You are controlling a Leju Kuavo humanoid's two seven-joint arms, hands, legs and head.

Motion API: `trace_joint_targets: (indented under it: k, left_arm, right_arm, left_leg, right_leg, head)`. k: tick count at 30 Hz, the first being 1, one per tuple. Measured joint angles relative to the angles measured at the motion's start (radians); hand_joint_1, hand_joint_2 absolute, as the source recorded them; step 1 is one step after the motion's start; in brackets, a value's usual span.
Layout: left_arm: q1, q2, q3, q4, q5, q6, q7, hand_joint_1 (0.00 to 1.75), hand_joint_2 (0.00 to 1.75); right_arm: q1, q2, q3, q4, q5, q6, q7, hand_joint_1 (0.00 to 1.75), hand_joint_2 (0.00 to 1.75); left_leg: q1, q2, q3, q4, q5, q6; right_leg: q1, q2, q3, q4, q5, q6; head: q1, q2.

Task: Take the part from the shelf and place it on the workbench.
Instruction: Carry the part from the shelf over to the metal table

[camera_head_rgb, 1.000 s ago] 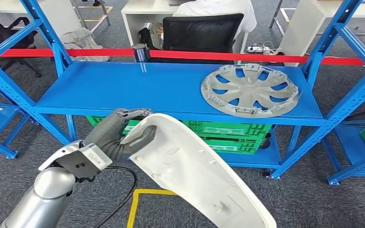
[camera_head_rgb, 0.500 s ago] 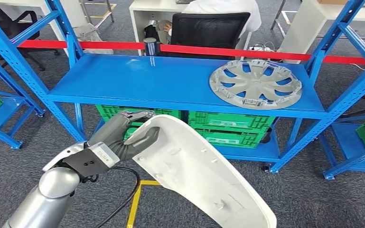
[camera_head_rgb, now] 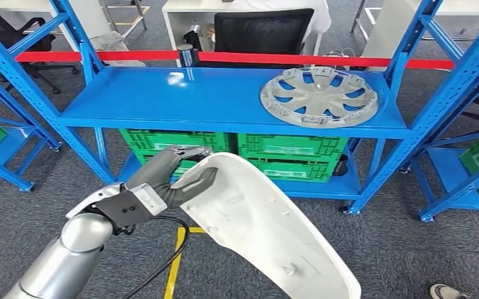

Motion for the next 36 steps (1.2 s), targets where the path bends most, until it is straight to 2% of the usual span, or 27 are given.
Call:
trace_joint_targets:
  k: [2, 3, 4, 5, 6, 8, 9, 10, 12, 13, 14, 15, 17, 18, 19, 20, 21, 22, 24, 25, 26, 27, 30, 32, 34, 36]
  left_arm:
    - [-0.014, -0.007, -0.009, 0.012, 0.0, -0.01, 0.0, 1.75, 1.75]
    - [-0.018, -0.01, -0.014, 0.019, 0.0, -0.013, 0.0, 1.75, 1.75]
    - [-0.021, -0.012, -0.018, 0.026, 0.0, -0.014, 0.001, 1.75, 1.75]
    - [-0.024, -0.014, -0.021, 0.033, 0.001, -0.015, 0.003, 1.75, 1.75]
    - [-0.027, -0.016, -0.023, 0.038, 0.002, -0.015, 0.005, 1.75, 1.75]
    - [-0.036, -0.018, -0.028, 0.045, 0.008, -0.012, 0.007, 1.75, 1.75]
    - [-0.039, -0.018, -0.03, 0.048, 0.013, -0.01, 0.007, 1.75, 1.75]
    - [-0.041, -0.017, -0.032, 0.049, 0.018, -0.007, 0.007, 1.75, 1.75]
    - [-0.039, -0.014, -0.033, 0.051, 0.024, 0.0, 0.006, 1.75, 1.75]
    - [-0.038, -0.013, -0.034, 0.052, 0.026, 0.004, 0.006, 1.75, 1.75]
    - [-0.037, -0.012, -0.034, 0.051, 0.027, 0.007, 0.006, 1.75, 1.75]
    - [-0.036, -0.01, -0.034, 0.049, 0.029, 0.01, 0.006, 1.75, 1.75]
    - [-0.032, -0.008, -0.034, 0.045, 0.03, 0.014, 0.006, 1.75, 1.75]
    - [-0.028, -0.006, -0.035, 0.044, 0.03, 0.015, 0.006, 1.75, 1.75]
    - [-0.024, -0.004, -0.035, 0.043, 0.029, 0.017, 0.006, 1.75, 1.75]
    - [-0.021, -0.001, -0.035, 0.04, 0.028, 0.02, 0.006, 1.75, 1.75]
    - [-0.019, 0.0, -0.035, 0.036, 0.026, 0.022, 0.006, 1.75, 1.75]
    - [-0.018, 0.002, -0.035, 0.03, 0.024, 0.025, 0.007, 1.75, 1.75]
    - [-0.015, 0.004, -0.035, 0.012, 0.02, 0.03, 0.012, 1.75, 1.75]
    - [-0.012, 0.005, -0.035, 0.002, 0.019, 0.032, 0.015, 1.75, 1.75]
    - [-0.007, 0.006, -0.035, -0.008, 0.018, 0.034, 0.019, 1.75, 1.75]
    - [-0.002, 0.008, -0.035, -0.015, 0.018, 0.036, 0.023, 1.75, 1.75]
    - [0.01, 0.011, -0.036, -0.031, 0.017, 0.036, 0.031, 1.75, 1.75]
    - [0.015, 0.012, -0.038, -0.037, 0.017, 0.034, 0.036, 1.75, 1.75]
    - [0.016, 0.011, -0.04, -0.039, 0.017, 0.029, 0.039, 1.75, 1.75]
    - [0.017, 0.011, -0.043, -0.039, 0.017, 0.023, 0.04, 1.75, 1.75]
  right_arm:
    - [0.001, 0.0, -0.006, 0.0, -0.01, -0.014, -0.007, 0.0, 0.0]
    - [0.001, 0.0, -0.009, 0.0, -0.011, -0.017, -0.009, 0.0, 0.0]
    - [0.002, 0.0, -0.01, 0.0, -0.011, -0.016, -0.01, 0.0, 0.0]
    - [0.002, 0.0, -0.01, 0.001, -0.009, -0.014, -0.01, 0.0, 0.0]
    - [0.002, 0.001, -0.011, 0.001, -0.006, -0.009, -0.01, 0.0, 0.0]
    - [0.001, 0.002, -0.011, 0.001, -0.001, 0.002, -0.011, 0.0, 0.0]
    - [0.001, 0.003, -0.01, 0.001, 0.002, 0.008, -0.011, 0.0, 0.0]
    - [0.001, 0.004, -0.01, 0.001, 0.005, 0.012, -0.012, 0.0, 0.0]
    - [0.001, 0.006, -0.009, 0.001, 0.011, 0.017, -0.015, 0.0, 0.0]
    - [0.001, 0.006, -0.009, 0.001, 0.013, 0.018, -0.016, 0.0, 0.0]
    - [0.001, 0.007, -0.008, 0.001, 0.015, 0.018, -0.016, 0.0, 0.0]
    - [0.0, 0.007, -0.008, 0.0, 0.016, 0.018, -0.016, 0.0, 0.0]
    - [-0.001, 0.007, -0.007, 0.0, 0.017, 0.019, -0.015, 0.0, 0.0]
    - [-0.001, 0.006, -0.007, 0.0, 0.018, 0.019, -0.013, 0.0, 0.0]
    - [-0.001, 0.006, -0.007, 0.0, 0.018, 0.019, -0.012, 0.0, 0.0]
    - [-0.002, 0.006, -0.006, 0.0, 0.019, 0.019, -0.011, 0.0, 0.0]
    - [-0.003, 0.006, -0.006, 0.0, 0.02, 0.019, -0.011, 0.0, 0.0]
    - [-0.005, 0.005, -0.006, 0.0, 0.022, 0.019, -0.01, 0.0, 0.0]
    - [-0.011, 0.004, -0.006, -0.004, 0.028, 0.019, -0.008, 0.0, 0.0]
    - [-0.015, 0.003, -0.006, -0.006, 0.034, 0.02, -0.005, 0.0, 0.0]
    - [-0.017, 0.002, -0.006, -0.009, 0.041, 0.022, -0.001, 0.0, 0.0]
    - [-0.018, 0.001, -0.006, -0.011, 0.048, 0.024, 0.005, 0.0, 0.0]
    - [-0.019, 0.0, -0.006, -0.017, 0.06, 0.031, 0.018, 0.0, 0.0]
    - [-0.019, -0.001, -0.006, -0.019, 0.062, 0.034, 0.023, 0.0, 0.0]
    - [-0.018, -0.001, -0.006, -0.021, 0.063, 0.035, 0.026, 0.0, 0.0]
    - [-0.017, -0.002, -0.006, -0.022, 0.063, 0.034, 0.027, 0.0, 0.0]
  left_leg:
    - [0.002, 0.0, -0.039, 0.127, -0.086, -0.006]
    - [0.002, 0.0, -0.051, 0.18, -0.109, -0.008]
    - [0.002, 0.0, -0.048, 0.206, -0.111, -0.008]
    - [0.002, 0.0, -0.028, 0.194, -0.095, -0.006]
    - [0.001, 0.0, 0.012, 0.146, -0.069, -0.001]
    - [-0.002, 0.0, 0.11, -0.002, -0.041, 0.012]
    - [-0.006, -0.001, 0.144, -0.057, -0.038, 0.018]
    - [-0.009, -0.001, 0.16, -0.089, -0.042, 0.022]
    - [-0.011, -0.001, 0.157, -0.1, -0.033, 0.031]
    - [-0.01, 0.0, 0.154, -0.105, -0.025, 0.038]
    - [-0.008, 0.001, 0.148, -0.109, -0.016, 0.045]
    - [-0.005, 0.003, 0.141, -0.113, -0.005, 0.052]
    - [-0.005, 0.003, 0.12, -0.113, 0.011, 0.058]
    - [-0.005, 0.003, 0.108, -0.112, 0.019, 0.058]
    - [-0.004, 0.003, 0.097, -0.11, 0.025, 0.057]
    - [-0.004, 0.003, 0.085, -0.107, 0.031, 0.054]
    - [-0.002, 0.003, 0.074, -0.102, 0.036, 0.051]
    - [-0.001, 0.003, 0.065, -0.095, 0.04, 0.048]
    - [-0.001, 0.003, 0.048, -0.081, 0.046, 0.038]
    - [-0.003, 0.003, 0.043, -0.076, 0.049, 0.032]
    - [-0.005, 0.003, 0.039, -0.074, 0.049, 0.032]
    - [-0.006, 0.003, 0.038, -0.074, 0.05, 0.036]
    - [-0.007, 0.002, 0.038, -0.08, 0.057, 0.057]
    - [-0.006, 0.002, 0.038, -0.086, 0.068, 0.051]
    - [-0.004, 0.002, 0.038, -0.091, 0.079, 0.035]
    - [-0.003, 0.002, 0.037, -0.094, 0.084, 0.025]
  right_leg:
    - [0.0, 0.0, -0.022, 0.001, 0.018, -0.003]
    - [0.001, 0.0, -0.034, 0.001, 0.026, -0.003]
    - [0.001, 0.0, -0.046, 0.002, 0.035, -0.003]
    - [0.002, 0.001, -0.057, 0.003, 0.042, -0.002]
    - [0.003, 0.001, -0.066, 0.004, 0.049, -0.001]
    - [0.005, 0.002, -0.079, 0.005, 0.062, 0.005]
    - [0.005, 0.001, -0.083, 0.004, 0.069, 0.011]
    - [0.004, 0.001, -0.085, 0.004, 0.075, 0.017]
    - [0.001, 0.0, -0.088, 0.001, 0.086, 0.029]
    - [0.0, 0.001, -0.092, 0.006, 0.082, 0.035]
    - [0.0, 0.001, -0.101, 0.023, 0.064, 0.039]
    - [-0.001, 0.002, -0.116, 0.059, 0.03, 0.044]
    - [-0.003, 0.002, -0.156, 0.176, -0.057, 0.051]
    - [-0.004, 0.002, -0.17, 0.231, -0.083, 0.055]
    - [-0.005, 0.002, -0.172, 0.261, -0.088, 0.058]
    - [-0.005, 0.002, -0.158, 0.26, -0.074, 0.06]
    - [-0.006, 0.002, -0.126, 0.225, -0.047, 0.061]
    - [-0.007, 0.002, -0.081, 0.162, -0.023, 0.062]
    - [-0.005, 0.004, -0.005, 0.045, -0.012, 0.056]
    - [-0.004, 0.006, 0.012, 0.014, -0.018, 0.05]
    - [-0.003, 0.007, 0.014, 0.003, -0.023, 0.043]
    - [-0.003, 0.007, 0.011, 0.003, -0.021, 0.037]
    - [-0.001, 0.006, 0.008, 0.001, -0.015, 0.025]
    - [0.001, 0.006, 0.004, 0.002, -0.01, 0.019]
    - [0.003, 0.005, 0.0, 0.002, -0.007, 0.015]
    - [0.003, 0.005, -0.002, 0.003, -0.005, 0.014]
  head:
    - [-0.001, 0.0]
    - [-0.001, 0.0]
    - [-0.001, 0.0]
    - [-0.001, 0.0]
    - [-0.001, 0.0]
    - [0.0, 0.0]
    - [0.0, 0.0]
    - [-0.001, 0.0]
    - [-0.001, 0.0]
    - [-0.001, 0.0]
    - [-0.001, 0.0]
    - [0.0, 0.0]
    - [0.001, 0.0]
    - [0.001, 0.0]
    - [0.001, 0.0]
    - [0.001, 0.0]
    - [0.001, 0.0]
    - [0.001, 0.0]
    - [0.001, 0.0]
    - [0.0, 0.0]
    - [0.0, 0.0]
    - [-0.001, 0.0]
    - [-0.002, 0.0]
    - [-0.002, 0.0]
    - [-0.002, 0.0]
    - [-0.002, 0.0]
